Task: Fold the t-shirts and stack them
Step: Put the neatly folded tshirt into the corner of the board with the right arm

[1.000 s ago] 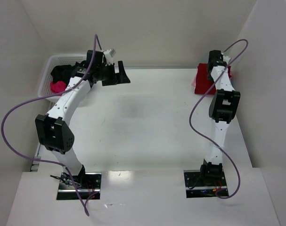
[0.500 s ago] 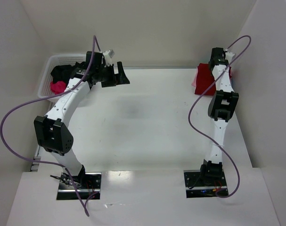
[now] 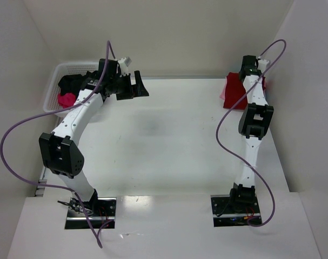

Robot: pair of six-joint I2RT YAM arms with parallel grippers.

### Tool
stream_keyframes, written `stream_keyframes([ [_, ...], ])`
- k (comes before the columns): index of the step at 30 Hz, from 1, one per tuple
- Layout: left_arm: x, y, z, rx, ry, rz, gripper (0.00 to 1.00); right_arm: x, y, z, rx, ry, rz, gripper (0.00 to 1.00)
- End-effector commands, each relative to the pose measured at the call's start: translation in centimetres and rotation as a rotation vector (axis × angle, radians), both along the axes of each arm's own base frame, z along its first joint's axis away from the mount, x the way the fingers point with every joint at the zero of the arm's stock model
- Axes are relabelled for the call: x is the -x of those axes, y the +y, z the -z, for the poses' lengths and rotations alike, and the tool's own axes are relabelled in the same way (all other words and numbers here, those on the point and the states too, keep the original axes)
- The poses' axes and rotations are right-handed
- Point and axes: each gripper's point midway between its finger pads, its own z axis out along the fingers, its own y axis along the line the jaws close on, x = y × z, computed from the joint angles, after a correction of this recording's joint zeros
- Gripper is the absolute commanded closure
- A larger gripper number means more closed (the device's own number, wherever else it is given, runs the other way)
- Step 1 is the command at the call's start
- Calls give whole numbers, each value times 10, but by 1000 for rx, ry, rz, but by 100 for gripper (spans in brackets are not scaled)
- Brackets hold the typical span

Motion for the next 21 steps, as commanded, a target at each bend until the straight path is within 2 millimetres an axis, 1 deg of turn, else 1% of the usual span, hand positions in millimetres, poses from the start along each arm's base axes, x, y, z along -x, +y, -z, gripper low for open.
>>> stream_keyframes([
  [1, 2, -7, -17, 38, -33, 16, 0, -21, -14, -58, 73, -165, 26, 92],
  [2, 2, -7, -17, 38, -33, 16, 0, -28, -12, -58, 56, -179, 6, 92],
  [3, 1, -7, -20, 41, -41, 16, 0, -32, -10, -57, 43, -196, 2, 92],
  [4, 3, -7, -19, 38, -33, 16, 0, -34, -7, -59, 30, -203, -12, 92],
  [5, 1, -7, -15, 36, -24, 16, 0, -37, -6, -56, 20, -205, -24, 92],
  [6, 0, -7, -19, 39, -34, 16, 0, -41, -5, -52, 13, -211, -33, 92],
  [7, 0, -7, -19, 39, -34, 16, 0, -43, -5, -57, 16, -229, -33, 92],
  [8, 0, -7, -19, 39, -34, 16, 0, -48, -4, -55, 12, -242, -40, 93],
  [9, 0, -7, -19, 39, -34, 16, 0, -50, -4, -45, 9, -223, -54, 93],
  [10, 0, -7, -14, 34, -16, 16, 0, -51, -4, -38, 7, -212, -54, 93],
  [11, 0, -7, -14, 34, -16, 16, 0, -52, -4, -42, 9, -222, -55, 93],
  [12, 0, -7, -14, 34, -16, 16, 0, -52, -4, -33, 6, -208, -54, 93],
  [13, -1, -7, -10, 32, -7, 16, 0, -53, -4, -22, 2, -191, -54, 93],
  [14, -2, -8, -13, 34, -16, 16, 0, -54, -4, -23, 3, -194, -54, 93],
  [15, -2, -8, -13, 34, -16, 16, 0, -54, -4, -19, -6, -196, -46, 93],
  [16, -2, -8, -14, 40, -11, 11, 0, -55, -2, -9, -22, -189, -46, 93],
  [17, -2, -8, -14, 40, -11, 11, 0, -59, -6, -13, -34, -220, -44, 93],
  [18, -2, -8, -14, 40, -11, 11, 0, -61, -3, -10, -50, -219, -59, 93],
  [19, 1, -12, -12, 38, -2, 20, 0, -62, -7, 0, -65, -220, -52, 93],
  [21, 1, -12, -12, 43, 3, 15, 0, -61, -10, -1, -47, -212, -49, 93],
])
